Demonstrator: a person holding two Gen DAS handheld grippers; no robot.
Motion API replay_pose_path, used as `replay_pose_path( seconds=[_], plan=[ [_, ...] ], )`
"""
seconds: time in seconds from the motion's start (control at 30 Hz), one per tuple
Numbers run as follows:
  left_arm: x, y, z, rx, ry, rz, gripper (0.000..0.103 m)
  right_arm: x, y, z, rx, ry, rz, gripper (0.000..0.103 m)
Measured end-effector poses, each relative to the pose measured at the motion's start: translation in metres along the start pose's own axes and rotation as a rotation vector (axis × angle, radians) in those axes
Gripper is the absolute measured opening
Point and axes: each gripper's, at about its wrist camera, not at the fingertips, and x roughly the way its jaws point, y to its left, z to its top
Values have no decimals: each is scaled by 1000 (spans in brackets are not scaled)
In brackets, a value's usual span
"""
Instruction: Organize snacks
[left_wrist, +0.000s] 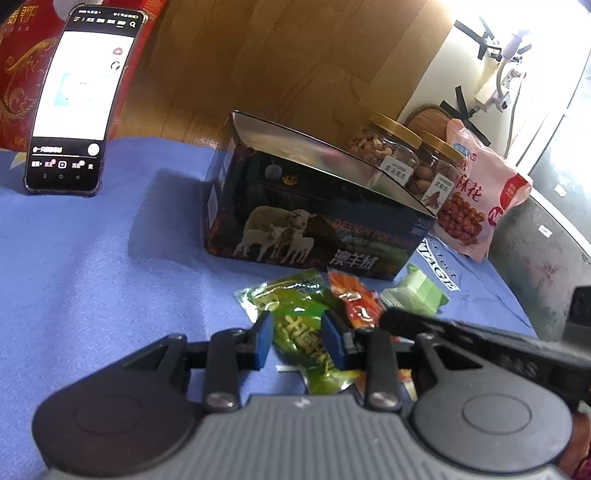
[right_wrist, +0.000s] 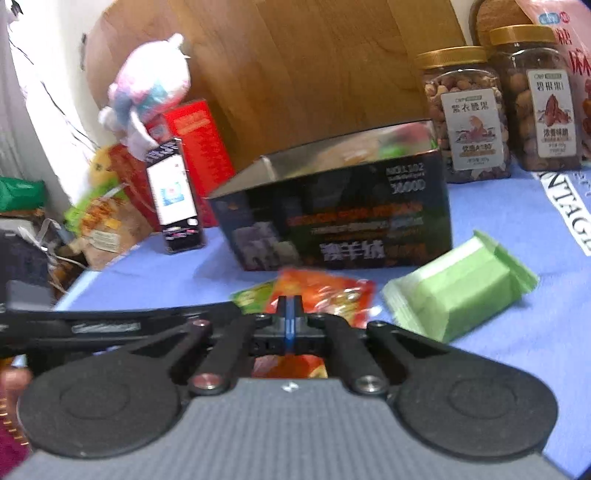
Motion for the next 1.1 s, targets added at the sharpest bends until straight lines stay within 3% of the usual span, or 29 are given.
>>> replay_pose_path(
  seconds=[0.1, 0.2, 0.23, 0.33, 0.43, 0.53, 0.6, 0.63, 0.67, 0.73, 0.83, 0.9, 1.0, 1.07, 1.1],
  plan=[
    [0, -1, 0, 8, -2, 4, 29, -6, 7, -9, -9, 20, 34, 3],
    [-1, -1, -1, 13, -6, 7, 29, -14, 5, -12, 0, 12, 24, 10],
    [-2, -1, -1, 13, -9, 5, 29, -15, 4, -13, -4, 9, 11, 15],
    [-9, -2, -1, 9, -34, -52, 29, -19, 2, -13, -24, -4, -55, 52],
    [-14, -8, -1, 31, -53, -109, 29, -21, -3, -13, -30, -12, -80, 53],
    [-9, -14, -3, 41, -12, -162, 29, -13, -9, -13, -18, 27, -76, 56],
    [-7, -17, -4, 49, 11, -194, 29, -10, -6, -16, -53, 41, -65, 62],
    [-5, -19, -5, 56, 25, -217, 29, -8, -2, -16, -87, 51, -58, 72],
    [-3, -21, -6, 60, 41, -231, 32, -6, 4, -17, -129, 67, -50, 81],
    [5, -25, -9, 70, 81, -227, 40, -1, 16, -19, -208, 90, -62, 86],
    [8, -29, -12, 87, 96, -217, 41, 7, 28, -22, -294, 103, -102, 86],
    [7, -27, -12, 77, 90, -215, 44, 9, 25, -21, -295, 94, -116, 79],
    [6, -22, -10, 44, 86, -222, 48, 6, 11, -16, -258, 67, -142, 50],
    [7, -19, -9, 25, 90, -235, 51, 3, 0, -13, -213, 53, -156, 23],
    [7, -18, -9, 18, 93, -244, 54, 1, -4, -12, -180, 46, -161, 16]
  ],
)
